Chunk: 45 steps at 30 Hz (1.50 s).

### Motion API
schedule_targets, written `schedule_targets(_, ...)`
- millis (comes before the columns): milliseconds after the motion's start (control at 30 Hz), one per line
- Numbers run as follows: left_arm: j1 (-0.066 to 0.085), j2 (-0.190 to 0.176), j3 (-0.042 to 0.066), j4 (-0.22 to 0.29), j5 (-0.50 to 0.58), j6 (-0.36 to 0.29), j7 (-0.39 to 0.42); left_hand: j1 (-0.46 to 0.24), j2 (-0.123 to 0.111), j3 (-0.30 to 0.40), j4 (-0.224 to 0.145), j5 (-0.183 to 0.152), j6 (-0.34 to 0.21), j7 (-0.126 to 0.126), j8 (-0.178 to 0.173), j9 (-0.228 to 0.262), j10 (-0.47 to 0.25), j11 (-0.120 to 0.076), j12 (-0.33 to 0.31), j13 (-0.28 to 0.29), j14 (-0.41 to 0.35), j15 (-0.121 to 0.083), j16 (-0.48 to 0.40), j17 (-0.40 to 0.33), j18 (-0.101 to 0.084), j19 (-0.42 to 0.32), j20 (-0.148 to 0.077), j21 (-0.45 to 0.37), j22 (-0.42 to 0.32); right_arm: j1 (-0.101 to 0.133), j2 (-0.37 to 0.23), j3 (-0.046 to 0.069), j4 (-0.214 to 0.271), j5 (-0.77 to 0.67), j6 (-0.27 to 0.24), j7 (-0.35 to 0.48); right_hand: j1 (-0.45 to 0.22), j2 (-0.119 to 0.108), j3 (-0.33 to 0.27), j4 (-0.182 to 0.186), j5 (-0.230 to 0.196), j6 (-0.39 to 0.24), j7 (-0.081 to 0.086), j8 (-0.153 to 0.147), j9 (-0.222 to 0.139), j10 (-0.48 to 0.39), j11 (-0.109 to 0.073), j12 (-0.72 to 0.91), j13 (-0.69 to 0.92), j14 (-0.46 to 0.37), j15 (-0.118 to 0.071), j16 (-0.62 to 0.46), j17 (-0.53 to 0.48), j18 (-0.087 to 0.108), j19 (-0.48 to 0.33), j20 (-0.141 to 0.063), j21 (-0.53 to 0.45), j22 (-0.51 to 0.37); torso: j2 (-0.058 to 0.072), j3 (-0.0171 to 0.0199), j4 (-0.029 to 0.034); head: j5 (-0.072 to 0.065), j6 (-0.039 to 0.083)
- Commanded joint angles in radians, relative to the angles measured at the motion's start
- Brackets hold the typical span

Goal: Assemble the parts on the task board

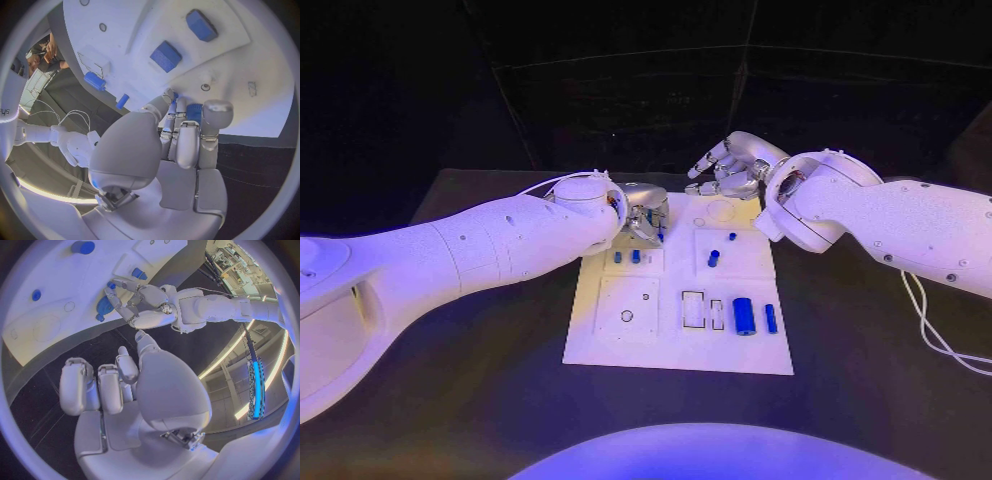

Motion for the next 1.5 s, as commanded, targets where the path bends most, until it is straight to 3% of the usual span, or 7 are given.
schedule_targets(33,-0.006,0.003,-0.004,-0.003,-0.006,0.013,0.006,-0.003,0.013,0.023,-0.001,-0.006,0.016,-0.001,0.0,-0.002,0.024,-0.003,-0.016,-0.009,0.004,-0.005,0.005,-0.003,-0.018,0.007,-0.005,0.014,0.014,0.002,0.002,0.001,0.002,0.001,-0.003,0.004,-0.001,0.008,-0.005,0.0,0.004,-0.006,0.0,0.004,-0.001,-0.007,-0.001,-0.003,-0.001,0.063,-0.009,-0.003,0.081,0.02,-0.006,0.001,-0.005,0.0,0.0,0.0003,-0.0002,-0.001,-0.001)
schedule_targets(633,-0.008,0.003,-0.006,-0.013,-0.006,0.043,0.007,-0.036,-0.013,0.07,-0.008,-0.005,0.045,-0.001,-0.016,-0.009,0.076,-0.006,-0.073,-0.031,0.003,-0.008,0.006,-0.015,-0.023,0.009,-0.009,0.044,0.048,0.002,0.001,0.001,0.004,0.001,-0.003,0.003,-0.001,0.01,-0.004,0.0,0.005,-0.005,0.0,0.004,-0.001,-0.006,-0.001,-0.001,0.001,0.063,-0.009,-0.002,0.083,0.02,-0.006,0.001,-0.004,0.001,-0.001,0.0001,0.0,-0.001,0.003)
schedule_targets(867,-0.008,-0.009,-0.007,-0.004,-0.003,-0.009,0.027,-0.037,-0.01,0.093,-0.012,-0.004,0.064,-0.001,-0.017,-0.009,0.101,-0.01,-0.085,-0.033,0.004,-0.01,0.007,-0.018,-0.025,0.012,-0.01,0.058,0.062,0.002,-0.001,0.001,0.005,0.001,-0.004,0.003,-0.001,0.01,-0.004,0.0,0.005,-0.005,0.0,0.004,-0.001,-0.006,-0.001,-0.001,0.001,0.063,-0.009,-0.002,0.083,0.02,-0.006,0.001,-0.004,0.001,-0.002,-0.0001,0.0002,0.0,0.004)
schedule_targets(1133,-0.005,-0.065,-0.004,0.055,0.037,-0.086,0.048,-0.042,-0.015,0.103,-0.014,-0.004,0.073,0.0,-0.019,-0.01,0.113,-0.01,-0.093,-0.033,0.007,-0.011,0.01,-0.016,-0.028,0.017,-0.011,0.074,0.077,0.002,-0.008,0.001,0.007,0.001,-0.006,0.003,-0.001,0.01,-0.004,0.0,0.005,-0.005,0.0,0.004,-0.001,-0.006,-0.001,-0.001,0.001,0.063,-0.009,-0.002,0.083,0.02,-0.006,0.001,-0.004,0.001,-0.002,-0.0007,0.0034,-0.002,0.006)
schedule_targets(1200,-0.002,-0.079,0.004,0.071,0.048,-0.101,0.051,-0.043,-0.017,0.104,-0.014,-0.004,0.074,0.001,-0.019,-0.01,0.114,-0.01,-0.095,-0.033,0.007,-0.011,0.01,-0.016,-0.028,0.018,-0.011,0.076,0.079,0.002,-0.008,0.001,0.006,0.001,-0.007,0.003,-0.001,0.01,-0.004,0.0,0.005,-0.005,0.0,0.004,-0.001,-0.006,-0.001,-0.001,0.001,0.063,-0.009,-0.002,0.083,0.02,-0.006,0.001,-0.004,0.001,-0.002,-0.0005,0.0034,-0.002,0.007)
schedule_targets(1333,0.0,-0.107,0.03,0.106,0.06,-0.126,0.064,-0.046,-0.019,0.106,-0.014,-0.004,0.075,0.001,-0.021,-0.01,0.116,-0.009,-0.098,-0.034,0.009,-0.011,0.011,-0.014,-0.03,0.02,-0.011,0.082,0.084,0.002,-0.007,0.001,0.005,0.001,-0.007,0.004,-0.001,0.01,-0.004,0.0,0.005,-0.005,0.0,0.004,-0.001,-0.006,-0.001,-0.001,0.001,0.063,-0.009,-0.002,0.083,0.02,-0.006,0.001,-0.004,0.001,-0.001,-0.0006,0.0025,0.003,0.008)
schedule_targets(1500,0.0,-0.14,0.047,0.142,0.063,-0.126,0.065,-0.048,-0.021,0.108,-0.014,-0.004,0.076,0.002,-0.021,-0.011,0.118,-0.009,-0.1,-0.034,0.009,-0.011,0.011,-0.016,-0.031,0.022,-0.012,0.087,0.089,0.002,-0.007,0.001,0.005,0.001,-0.007,0.005,0.0,0.011,-0.005,0.001,0.006,-0.005,0.0,0.005,-0.001,-0.006,-0.001,-0.002,0.0,0.063,-0.009,-0.003,0.082,0.02,-0.006,0.001,-0.005,0.0,-0.002,-0.0006,0.0019,0.008,0.007)
